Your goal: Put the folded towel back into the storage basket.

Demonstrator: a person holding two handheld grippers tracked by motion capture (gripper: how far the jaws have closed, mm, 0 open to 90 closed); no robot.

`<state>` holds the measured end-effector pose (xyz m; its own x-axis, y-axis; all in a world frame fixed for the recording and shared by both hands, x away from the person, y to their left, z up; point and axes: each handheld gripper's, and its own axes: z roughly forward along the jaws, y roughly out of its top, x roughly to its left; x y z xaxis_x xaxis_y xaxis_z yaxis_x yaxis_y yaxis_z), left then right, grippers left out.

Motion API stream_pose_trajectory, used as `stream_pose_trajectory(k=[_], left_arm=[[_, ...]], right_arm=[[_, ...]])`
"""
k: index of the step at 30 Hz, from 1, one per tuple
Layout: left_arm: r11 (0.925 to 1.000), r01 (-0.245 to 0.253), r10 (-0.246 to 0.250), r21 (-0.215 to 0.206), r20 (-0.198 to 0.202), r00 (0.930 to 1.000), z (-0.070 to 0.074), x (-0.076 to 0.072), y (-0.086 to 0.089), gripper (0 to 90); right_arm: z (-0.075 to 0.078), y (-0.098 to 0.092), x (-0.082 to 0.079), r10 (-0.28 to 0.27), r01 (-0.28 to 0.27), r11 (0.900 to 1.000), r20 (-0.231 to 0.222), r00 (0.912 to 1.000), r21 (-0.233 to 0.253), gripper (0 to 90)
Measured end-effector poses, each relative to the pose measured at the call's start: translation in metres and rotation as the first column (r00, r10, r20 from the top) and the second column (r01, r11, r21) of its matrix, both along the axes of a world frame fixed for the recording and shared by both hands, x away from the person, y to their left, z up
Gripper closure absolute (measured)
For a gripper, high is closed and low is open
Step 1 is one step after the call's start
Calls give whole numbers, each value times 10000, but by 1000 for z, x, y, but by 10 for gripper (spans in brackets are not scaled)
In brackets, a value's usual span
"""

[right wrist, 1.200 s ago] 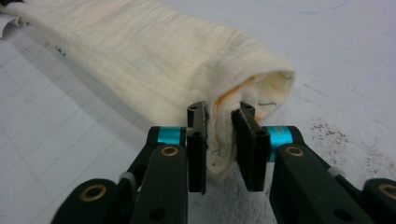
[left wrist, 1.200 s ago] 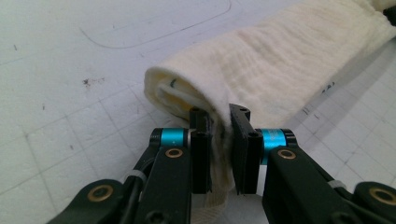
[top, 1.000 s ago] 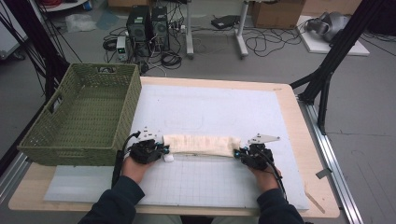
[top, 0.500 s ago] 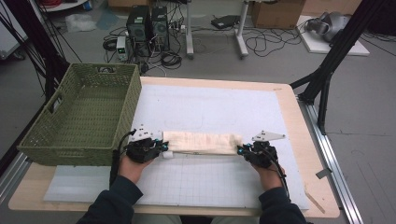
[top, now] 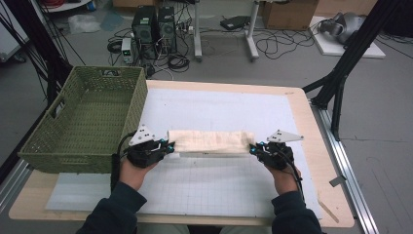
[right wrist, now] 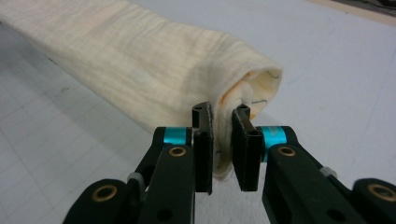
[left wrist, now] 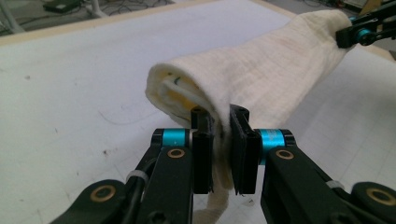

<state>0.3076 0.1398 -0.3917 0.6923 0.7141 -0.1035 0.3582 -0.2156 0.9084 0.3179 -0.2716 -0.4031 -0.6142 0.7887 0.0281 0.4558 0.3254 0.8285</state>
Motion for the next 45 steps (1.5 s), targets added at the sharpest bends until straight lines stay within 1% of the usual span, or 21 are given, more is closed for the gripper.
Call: stream_pose_trajectory(k=[6, 8, 11, 13, 23, 26, 31, 32, 36, 40, 43, 45], left_arm=[[9999, -14, 21, -163, 449, 9990, 19, -6, 7, 804], [9998, -62, 73, -204, 564, 9984, 24, -8, 11, 804], [9997, -119, 134, -207, 733, 9972, 33, -10, 17, 804], [9997, -168, 181, -166, 840, 9963, 38, -12, 21, 804], [9985, -519, 536, -160, 1394, 9888, 62, -24, 46, 804], [9980, -624, 635, -119, 1487, 9868, 67, -28, 54, 804], [9963, -838, 857, -185, 1595, 9835, 72, -32, 65, 804], [9961, -860, 878, -180, 1620, 9829, 73, -33, 67, 804], [9948, -990, 1013, -219, 1705, 9801, 77, -37, 74, 804], [9929, -1170, 1193, -232, 1799, 9764, 79, -40, 83, 804], [9910, -1313, 1339, -266, 1830, 9739, 81, -42, 91, 804], [9897, -1406, 1433, -276, 1858, 9721, 82, -44, 96, 804]], right_arm=[[19, 7, 9, 34, -31, 10000, 367, 9993, -81, 805], [26, 11, 13, 47, -41, 9999, 555, 9984, -107, 805], [37, 18, 19, 93, -83, 9999, 703, 9975, -146, 805], [43, 24, 24, 194, -175, 9996, 860, 9961, -233, 805], [72, 58, 50, 625, -575, 9974, 1219, 9906, -442, 806], [79, 69, 57, 722, -658, 9965, 1322, 9886, -523, 806], [91, 89, 70, 1025, -933, 9935, 1538, 9828, -656, 806], [92, 93, 72, 1045, -959, 9933, 1492, 9833, -642, 806], [101, 107, 82, 1182, -1090, 9918, 1544, 9809, -672, 806], [109, 123, 92, 1371, -1248, 9889, 1692, 9760, -811, 806], [114, 135, 98, 1458, -1328, 9875, 1716, 9743, -847, 806], [116, 143, 102, 1581, -1438, 9855, 1782, 9712, -905, 806]])
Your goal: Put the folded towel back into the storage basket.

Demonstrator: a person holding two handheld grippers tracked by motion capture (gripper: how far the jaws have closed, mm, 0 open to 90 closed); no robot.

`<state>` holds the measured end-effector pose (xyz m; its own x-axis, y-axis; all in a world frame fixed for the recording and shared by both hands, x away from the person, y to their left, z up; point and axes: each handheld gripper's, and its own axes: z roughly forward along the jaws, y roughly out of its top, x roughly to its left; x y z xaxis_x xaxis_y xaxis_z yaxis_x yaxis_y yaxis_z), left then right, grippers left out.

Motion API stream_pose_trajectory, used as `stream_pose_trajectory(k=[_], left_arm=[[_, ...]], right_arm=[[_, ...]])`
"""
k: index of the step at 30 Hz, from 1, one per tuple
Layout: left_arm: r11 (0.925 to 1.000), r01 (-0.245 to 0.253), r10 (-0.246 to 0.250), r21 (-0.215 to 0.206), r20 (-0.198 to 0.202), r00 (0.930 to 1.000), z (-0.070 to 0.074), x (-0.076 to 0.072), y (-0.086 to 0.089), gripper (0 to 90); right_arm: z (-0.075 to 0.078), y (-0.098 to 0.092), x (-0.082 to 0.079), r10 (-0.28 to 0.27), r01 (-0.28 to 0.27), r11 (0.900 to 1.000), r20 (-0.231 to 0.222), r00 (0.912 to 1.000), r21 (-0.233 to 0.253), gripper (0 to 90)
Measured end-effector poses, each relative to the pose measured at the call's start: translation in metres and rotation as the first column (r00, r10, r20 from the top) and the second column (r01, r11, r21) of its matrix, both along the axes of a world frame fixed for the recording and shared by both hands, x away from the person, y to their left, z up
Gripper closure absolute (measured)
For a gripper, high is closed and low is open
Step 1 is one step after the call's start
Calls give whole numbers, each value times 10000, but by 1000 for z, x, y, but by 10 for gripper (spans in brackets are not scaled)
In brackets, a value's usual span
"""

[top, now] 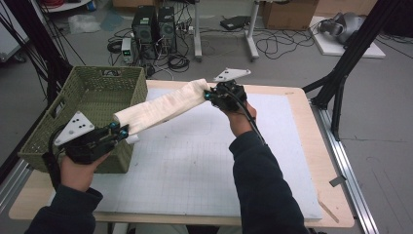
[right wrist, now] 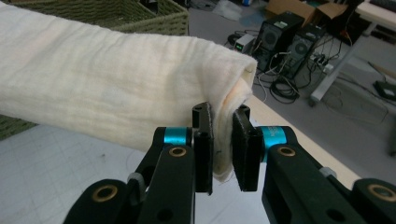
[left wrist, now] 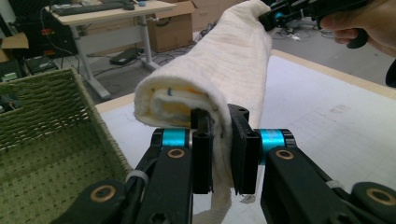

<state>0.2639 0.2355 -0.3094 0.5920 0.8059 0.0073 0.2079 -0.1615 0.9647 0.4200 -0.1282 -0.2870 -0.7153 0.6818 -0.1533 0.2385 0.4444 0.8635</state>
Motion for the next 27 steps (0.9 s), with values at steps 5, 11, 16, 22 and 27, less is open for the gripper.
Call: stream_pose_trajectory(k=[5, 11, 16, 22, 27], left_arm=[[9996, -266, 266, -53, 52, 9996, 2, -5, 13, 804], [9978, -648, 650, -135, 164, 9977, 6, -11, 31, 804], [9952, -967, 970, -136, 226, 9950, 8, -15, 47, 804], [9889, -1476, 1480, -174, 221, 9887, 7, -19, 67, 803], [9825, -1855, 1858, -152, 238, 9823, 7, -22, 82, 804]], right_arm=[[4, 20, 9, 275, -275, 9995, 26, 9996, -162, 807], [14, 46, 17, 595, -591, 9981, 262, 9979, -177, 807], [22, 70, 24, 843, -836, 9963, 392, 9957, -184, 807], [25, 103, 35, 1154, -1136, 9927, 465, 9922, -395, 806], [29, 130, 41, 1372, -1348, 9898, 546, 9890, -457, 806]])
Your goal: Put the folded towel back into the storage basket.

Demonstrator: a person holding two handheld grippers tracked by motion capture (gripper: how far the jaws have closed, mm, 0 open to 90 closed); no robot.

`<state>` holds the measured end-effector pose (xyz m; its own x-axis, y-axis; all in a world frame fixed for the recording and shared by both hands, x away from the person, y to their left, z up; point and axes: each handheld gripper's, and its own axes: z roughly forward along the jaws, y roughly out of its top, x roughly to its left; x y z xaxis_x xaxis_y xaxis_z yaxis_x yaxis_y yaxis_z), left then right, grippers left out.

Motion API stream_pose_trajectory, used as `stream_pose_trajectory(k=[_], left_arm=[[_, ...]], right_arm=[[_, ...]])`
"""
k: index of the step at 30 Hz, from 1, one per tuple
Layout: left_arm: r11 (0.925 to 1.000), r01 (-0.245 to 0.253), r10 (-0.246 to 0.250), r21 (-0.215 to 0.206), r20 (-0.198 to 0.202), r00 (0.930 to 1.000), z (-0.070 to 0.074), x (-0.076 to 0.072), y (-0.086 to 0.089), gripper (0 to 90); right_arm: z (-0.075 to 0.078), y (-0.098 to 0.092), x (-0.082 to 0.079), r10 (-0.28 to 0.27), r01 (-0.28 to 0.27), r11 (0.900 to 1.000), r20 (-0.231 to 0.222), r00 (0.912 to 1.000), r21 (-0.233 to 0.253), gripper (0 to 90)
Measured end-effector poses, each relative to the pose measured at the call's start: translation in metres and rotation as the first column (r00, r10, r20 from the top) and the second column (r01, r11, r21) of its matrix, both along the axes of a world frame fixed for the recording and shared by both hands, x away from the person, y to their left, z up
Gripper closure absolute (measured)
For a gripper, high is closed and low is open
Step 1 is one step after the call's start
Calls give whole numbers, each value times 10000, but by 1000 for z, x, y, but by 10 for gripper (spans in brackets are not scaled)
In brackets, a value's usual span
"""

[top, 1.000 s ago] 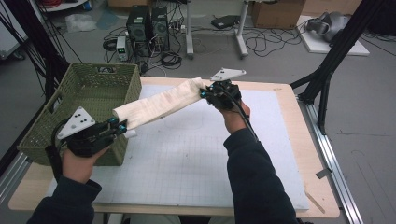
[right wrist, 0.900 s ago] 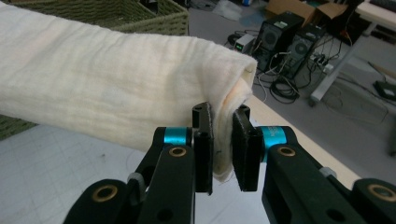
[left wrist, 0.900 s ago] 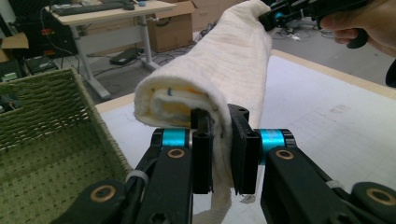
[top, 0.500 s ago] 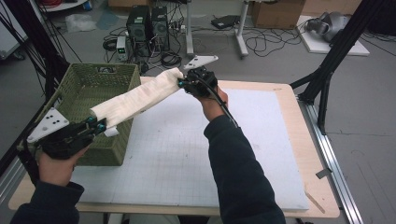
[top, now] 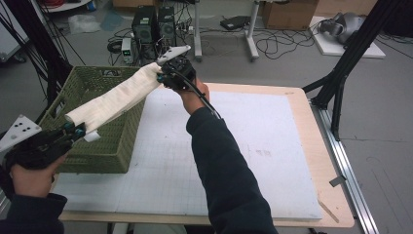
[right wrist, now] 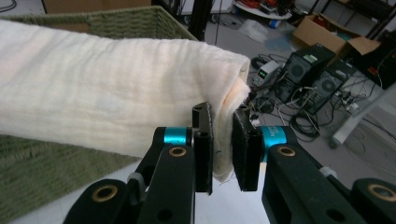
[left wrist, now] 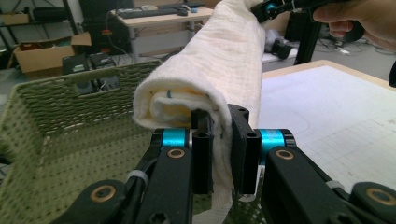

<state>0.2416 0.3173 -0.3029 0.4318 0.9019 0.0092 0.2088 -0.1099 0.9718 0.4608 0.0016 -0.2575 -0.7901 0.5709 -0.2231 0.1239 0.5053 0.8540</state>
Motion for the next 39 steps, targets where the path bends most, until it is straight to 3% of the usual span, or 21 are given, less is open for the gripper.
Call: stream_pose_trajectory(k=[11, 27, 39], left_arm=[[9984, -572, 572, 12, 0, 9984, 0, -4, 24, 804], [9938, -1111, 1113, 80, -229, 9935, -8, -3, 47, 801], [9851, -1693, 1709, 313, -583, 9836, -12, 1, 67, 798]], right_arm=[[3, 48, 14, 300, -300, 9995, -17, 9995, -18, 806], [-7, 94, 34, 571, -574, 9983, -201, 9982, -139, 806], [-16, 126, 41, 851, -858, 9959, -260, 9960, -280, 805]])
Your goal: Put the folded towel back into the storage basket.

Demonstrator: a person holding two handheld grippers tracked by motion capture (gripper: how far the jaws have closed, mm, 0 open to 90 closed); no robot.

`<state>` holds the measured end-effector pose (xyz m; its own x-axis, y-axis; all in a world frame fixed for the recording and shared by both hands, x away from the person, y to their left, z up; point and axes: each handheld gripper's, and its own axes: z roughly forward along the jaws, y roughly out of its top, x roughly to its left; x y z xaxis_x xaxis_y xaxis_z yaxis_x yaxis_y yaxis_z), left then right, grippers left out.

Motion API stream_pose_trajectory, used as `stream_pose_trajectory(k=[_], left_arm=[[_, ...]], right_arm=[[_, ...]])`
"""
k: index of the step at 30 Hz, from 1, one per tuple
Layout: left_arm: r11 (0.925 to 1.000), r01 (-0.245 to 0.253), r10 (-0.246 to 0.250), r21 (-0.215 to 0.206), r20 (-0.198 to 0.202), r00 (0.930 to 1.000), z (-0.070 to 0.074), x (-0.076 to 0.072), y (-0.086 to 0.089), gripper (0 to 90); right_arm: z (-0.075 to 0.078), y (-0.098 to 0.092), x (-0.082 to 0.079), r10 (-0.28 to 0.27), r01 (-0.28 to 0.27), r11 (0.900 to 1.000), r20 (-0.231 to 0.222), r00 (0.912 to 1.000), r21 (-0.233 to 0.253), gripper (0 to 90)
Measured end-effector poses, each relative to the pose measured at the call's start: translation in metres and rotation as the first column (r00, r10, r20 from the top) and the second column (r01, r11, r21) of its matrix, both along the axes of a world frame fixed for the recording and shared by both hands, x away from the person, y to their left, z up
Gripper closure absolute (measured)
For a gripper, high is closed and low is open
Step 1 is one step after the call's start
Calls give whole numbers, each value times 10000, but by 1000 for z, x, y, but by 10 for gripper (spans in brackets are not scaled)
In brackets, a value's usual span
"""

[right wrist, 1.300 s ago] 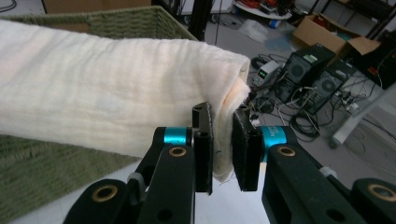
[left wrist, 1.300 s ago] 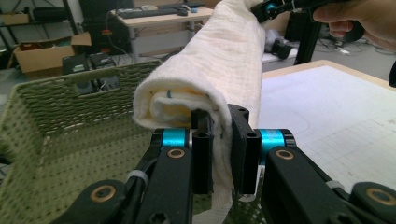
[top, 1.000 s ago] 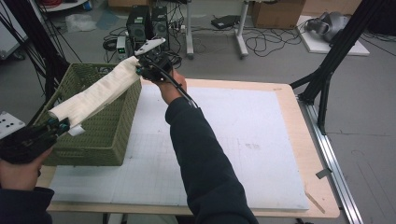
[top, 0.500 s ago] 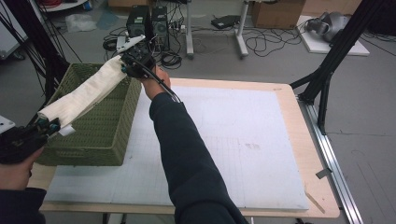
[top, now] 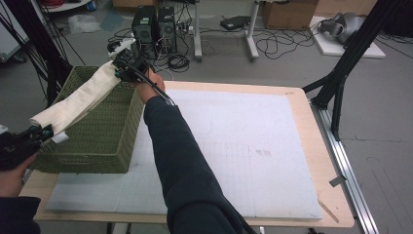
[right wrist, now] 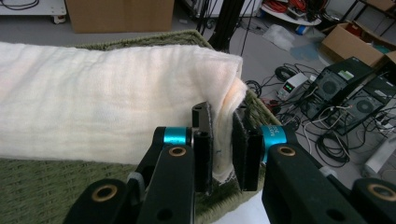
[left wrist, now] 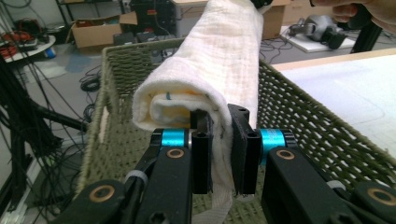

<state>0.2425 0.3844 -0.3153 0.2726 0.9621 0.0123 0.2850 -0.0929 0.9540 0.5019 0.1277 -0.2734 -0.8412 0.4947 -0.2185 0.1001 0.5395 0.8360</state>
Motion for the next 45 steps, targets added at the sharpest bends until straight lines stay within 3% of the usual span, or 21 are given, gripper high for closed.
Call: stream_pose_trajectory(k=[7, 10, 12, 13, 16, 19, 25, 30, 33, 37, 41, 45], left_arm=[[9998, -218, 218, 19, -205, 9996, -6, 3, 6, 783], [9989, -439, 441, 146, -180, 9989, -9, 6, 10, 664], [9974, -711, 712, 115, -114, 9974, -7, 8, 13, 504], [9964, -847, 847, 95, 19, 9964, -5, 7, 14, 426], [9964, -841, 844, -70, 477, 9953, 3, 1, 15, 403], [9978, -657, 660, -74, 666, 9956, 8, -1, 11, 396], [9995, -294, 300, -97, 683, 9972, 6, -1, -1, 393], [9988, 231, -202, -440, 659, 9976, 3, 3, -15, 357], [9950, 641, -593, -768, 643, 9962, 2, 8, -26, 307], [9905, 1055, -1021, -885, 426, 9939, 0, 17, -47, 258], [9826, 1582, -1552, -970, 373, 9872, -4, 27, -71, 232], [9676, 2377, -2355, -848, 354, 9712, -7, 38, -100, 223]], right_arm=[[-11, 12, 5, -1, 0, 10000, -92, 10000, -93, 805], [-16, 16, 7, -11, 10, 10000, -144, 9999, -74, 794], [-20, 18, 7, -151, 150, 9998, -77, 9999, -108, 685], [-22, 18, 8, -192, 189, 9997, -184, 9996, -149, 676], [-25, 17, 8, -110, 102, 9991, -183, 9998, -410, 589], [-22, 7, 8, -153, 147, 9993, -181, 9997, -337, 569], [-10, -27, 4, -305, 304, 9995, -109, 9995, -97, 539], [-2, -67, -4, -312, 313, 9995, -126, 9994, 57, 497], [1, -92, -9, -398, 407, 9988, -332, 9987, 275, 448], [2, -122, -18, -349, 365, 9987, -451, 9984, 358, 398], [0, -154, -30, -468, 491, 9979, -530, 9975, 427, 363], [-7, -188, -41, -673, 704, 9964, -637, 9957, 472, 351]])
